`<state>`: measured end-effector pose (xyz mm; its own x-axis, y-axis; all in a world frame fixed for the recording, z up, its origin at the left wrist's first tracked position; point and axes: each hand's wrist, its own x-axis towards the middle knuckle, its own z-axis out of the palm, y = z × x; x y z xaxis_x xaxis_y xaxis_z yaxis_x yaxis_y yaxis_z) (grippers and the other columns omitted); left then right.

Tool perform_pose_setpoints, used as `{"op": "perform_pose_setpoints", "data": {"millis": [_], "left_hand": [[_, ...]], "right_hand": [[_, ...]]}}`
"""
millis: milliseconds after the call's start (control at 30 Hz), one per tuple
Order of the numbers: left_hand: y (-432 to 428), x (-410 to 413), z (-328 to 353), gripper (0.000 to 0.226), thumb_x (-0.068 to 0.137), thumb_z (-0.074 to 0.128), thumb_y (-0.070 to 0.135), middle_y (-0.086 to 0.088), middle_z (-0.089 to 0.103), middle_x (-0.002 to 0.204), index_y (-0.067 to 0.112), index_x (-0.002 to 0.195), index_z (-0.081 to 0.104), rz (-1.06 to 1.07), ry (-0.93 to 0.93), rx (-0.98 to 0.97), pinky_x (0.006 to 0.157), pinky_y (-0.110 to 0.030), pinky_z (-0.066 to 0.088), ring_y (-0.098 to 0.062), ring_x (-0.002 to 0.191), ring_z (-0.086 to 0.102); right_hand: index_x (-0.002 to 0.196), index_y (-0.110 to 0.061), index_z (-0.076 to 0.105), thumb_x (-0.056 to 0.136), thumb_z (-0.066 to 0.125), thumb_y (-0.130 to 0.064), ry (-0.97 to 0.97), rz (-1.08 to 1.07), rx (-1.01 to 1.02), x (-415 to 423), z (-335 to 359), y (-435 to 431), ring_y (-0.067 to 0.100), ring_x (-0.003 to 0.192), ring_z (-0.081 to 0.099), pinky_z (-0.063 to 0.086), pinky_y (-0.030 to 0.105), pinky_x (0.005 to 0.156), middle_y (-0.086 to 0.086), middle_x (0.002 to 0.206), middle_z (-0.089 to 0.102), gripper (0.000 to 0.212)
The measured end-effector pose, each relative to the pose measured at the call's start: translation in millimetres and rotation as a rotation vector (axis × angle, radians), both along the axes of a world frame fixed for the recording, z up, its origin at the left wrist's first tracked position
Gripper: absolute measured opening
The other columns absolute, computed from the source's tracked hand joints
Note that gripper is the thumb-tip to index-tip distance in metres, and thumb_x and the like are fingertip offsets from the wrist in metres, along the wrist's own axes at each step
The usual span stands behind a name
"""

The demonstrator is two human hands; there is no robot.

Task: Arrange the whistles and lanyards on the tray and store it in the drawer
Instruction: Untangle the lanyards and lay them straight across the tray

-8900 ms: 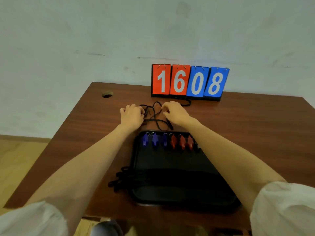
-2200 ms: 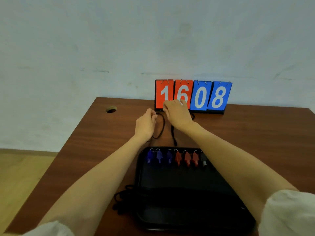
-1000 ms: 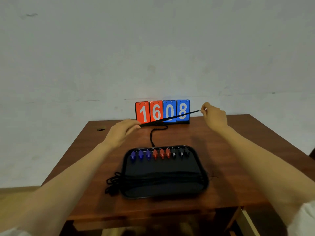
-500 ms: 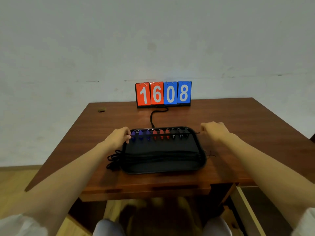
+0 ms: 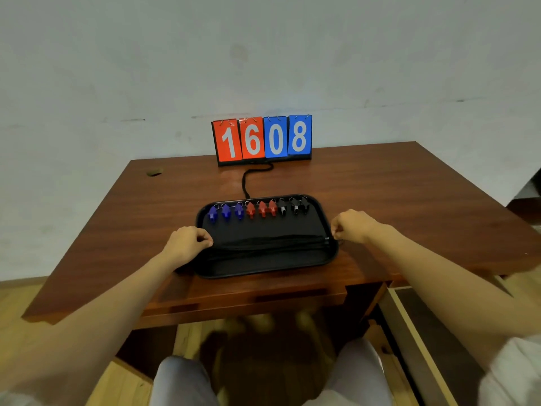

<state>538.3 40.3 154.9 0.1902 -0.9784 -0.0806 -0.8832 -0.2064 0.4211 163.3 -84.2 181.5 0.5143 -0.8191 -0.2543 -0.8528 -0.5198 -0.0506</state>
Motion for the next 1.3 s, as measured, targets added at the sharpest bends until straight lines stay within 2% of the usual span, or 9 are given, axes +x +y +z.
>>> {"op": "perform_pose_setpoints", "data": {"millis": [100, 267, 400, 500, 600, 800, 1067, 1167, 1300], "left_hand": [[1.8, -1.5, -3.6, 0.011, 0.09, 0.059, 0.027, 0.002, 0.066, 0.102, 0.028, 0.088, 0.07, -0.007, -0.112, -0.002, 0.096, -0.041, 0.041, -0.023, 0.106, 0.056], [4.9, -6.2, -10.4, 0.009, 0.087, 0.06, 0.038, 0.003, 0.055, 0.12, 0.035, 0.09, 0.067, 0.031, -0.233, 0.023, 0.098, -0.042, 0.024, -0.025, 0.122, 0.036], [5.8, -8.8, -12.3, 0.021, 0.082, 0.062, 0.048, 0.005, 0.049, 0.125, 0.037, 0.1, 0.063, 0.0, -0.266, 0.015, 0.095, -0.04, 0.02, -0.023, 0.126, 0.028], [5.9, -14.8, -14.8, 0.028, 0.082, 0.063, 0.046, 0.005, 0.048, 0.127, 0.035, 0.108, 0.061, -0.037, -0.275, -0.011, 0.096, -0.04, 0.019, -0.021, 0.127, 0.027], [6.0, -23.2, -18.0, 0.031, 0.083, 0.063, 0.044, 0.006, 0.049, 0.127, 0.033, 0.111, 0.06, -0.072, -0.276, -0.052, 0.097, -0.04, 0.019, -0.02, 0.128, 0.028], [4.5, -37.3, -23.7, 0.032, 0.082, 0.064, 0.043, 0.005, 0.049, 0.124, 0.031, 0.112, 0.06, -0.149, -0.269, -0.089, 0.097, -0.039, 0.019, -0.019, 0.124, 0.031], [-9.3, -47.4, -20.5, 0.039, 0.078, 0.068, 0.044, 0.006, 0.049, 0.12, 0.031, 0.113, 0.057, -0.169, -0.161, -0.179, 0.096, -0.036, 0.017, -0.018, 0.123, 0.033], [-30.1, -54.6, -10.5, 0.038, 0.082, 0.064, 0.044, 0.004, 0.048, 0.123, 0.03, 0.116, 0.056, -0.159, -0.154, -0.203, 0.099, -0.038, 0.017, -0.019, 0.124, 0.033], [-67.7, -65.8, 4.7, 0.045, 0.089, 0.055, 0.041, -0.003, 0.045, 0.131, 0.024, 0.13, 0.046, -0.147, -0.262, -0.164, 0.103, -0.043, 0.02, -0.025, 0.127, 0.032]], "right_hand": [[0.086, -0.021, 0.064, 0.09, 0.054, -0.018, 0.003, 0.0, 0.013, 0.2, -3.3, 2.2, 0.02, 0.088, 0.061, 0.046, 0.035, 0.077, -0.001, 0.095, 0.068, 0.011], [0.091, -0.017, 0.065, 0.089, 0.055, -0.018, -0.004, -0.002, 0.014, 2.0, -9.2, 4.4, 0.024, 0.092, 0.061, 0.049, 0.039, 0.08, 0.002, 0.099, 0.067, 0.01], [0.093, -0.016, 0.063, 0.086, 0.061, -0.019, -0.018, -0.026, 0.011, 3.1, -10.5, 4.1, 0.024, 0.095, 0.058, 0.046, 0.037, 0.078, 0.003, 0.104, 0.063, 0.008], [0.097, -0.017, 0.055, 0.084, 0.064, -0.025, 0.0, -0.014, -0.019, 4.6, -10.6, 5.2, 0.027, 0.1, 0.054, 0.039, 0.035, 0.076, 0.004, 0.108, 0.055, 0.017], [0.097, -0.02, 0.047, 0.084, 0.066, -0.03, -0.016, 0.025, -0.035, 8.5, -9.5, 8.8, 0.024, 0.093, 0.052, 0.036, 0.034, 0.074, 0.0, 0.102, 0.048, 0.024], [0.108, -0.016, 0.053, 0.089, 0.062, -0.026, -0.057, 0.081, 0.013, 20.8, -14.3, 11.9, 0.028, 0.103, 0.054, 0.047, 0.041, 0.086, 0.006, 0.114, 0.052, 0.024], [0.109, -0.015, 0.056, 0.086, 0.066, -0.029, -0.064, 0.14, -0.044, 47.9, -8.4, 5.5, 0.025, 0.106, 0.053, 0.044, 0.037, 0.086, 0.005, 0.114, 0.055, 0.029], [0.117, -0.015, 0.054, 0.087, 0.064, -0.029, -0.142, 0.155, -0.066, 69.5, -0.2, -5.1, 0.026, 0.11, 0.052, 0.045, 0.04, 0.09, 0.008, 0.119, 0.055, 0.035], [0.135, -0.02, 0.043, 0.089, 0.06, -0.03, -0.192, 0.152, -0.104, 103.1, 4.8, -30.3, 0.028, 0.124, 0.044, 0.041, 0.046, 0.101, 0.008, 0.134, 0.049, 0.05]]}}
